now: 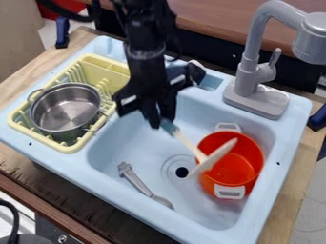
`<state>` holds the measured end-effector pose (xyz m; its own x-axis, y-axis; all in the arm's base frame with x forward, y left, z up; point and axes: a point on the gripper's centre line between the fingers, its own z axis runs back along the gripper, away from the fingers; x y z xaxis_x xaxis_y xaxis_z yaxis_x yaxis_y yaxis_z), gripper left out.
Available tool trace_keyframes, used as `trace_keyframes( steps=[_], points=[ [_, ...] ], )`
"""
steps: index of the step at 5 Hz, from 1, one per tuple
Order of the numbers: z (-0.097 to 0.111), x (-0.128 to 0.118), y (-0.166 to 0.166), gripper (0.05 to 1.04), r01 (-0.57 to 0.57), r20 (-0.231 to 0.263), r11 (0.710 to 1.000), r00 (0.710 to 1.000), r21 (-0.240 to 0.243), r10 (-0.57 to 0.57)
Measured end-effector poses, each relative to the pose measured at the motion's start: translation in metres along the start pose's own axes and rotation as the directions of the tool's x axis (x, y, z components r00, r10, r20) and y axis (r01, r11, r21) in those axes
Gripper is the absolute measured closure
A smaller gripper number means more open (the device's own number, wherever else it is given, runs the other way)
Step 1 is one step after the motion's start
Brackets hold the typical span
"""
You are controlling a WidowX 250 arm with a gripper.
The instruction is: Take the serving spoon from the sink and put it on the left side
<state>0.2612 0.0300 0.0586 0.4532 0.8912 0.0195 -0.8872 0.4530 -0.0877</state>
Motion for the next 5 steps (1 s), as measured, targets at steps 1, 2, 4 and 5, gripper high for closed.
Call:
trace_keyframes(
  steps=[1, 2, 4, 5],
  points=[
    [0.003, 0.023, -0.002, 0.884, 0.011, 0.042, 1.000, 0.999, -0.002, -0.011],
    [0.005, 0.044, 0.000, 0.884, 0.047, 0.099, 0.999, 0.994, -0.003, -0.046],
    [0.006, 0.095, -0.004, 0.884, 0.103, 0.173, 0.995, 0.980, -0.012, -0.099],
    [0.005, 0.117, -0.007, 0.884, 0.061, 0.211, 0.998, 0.976, 0.000, -0.060]
  ],
)
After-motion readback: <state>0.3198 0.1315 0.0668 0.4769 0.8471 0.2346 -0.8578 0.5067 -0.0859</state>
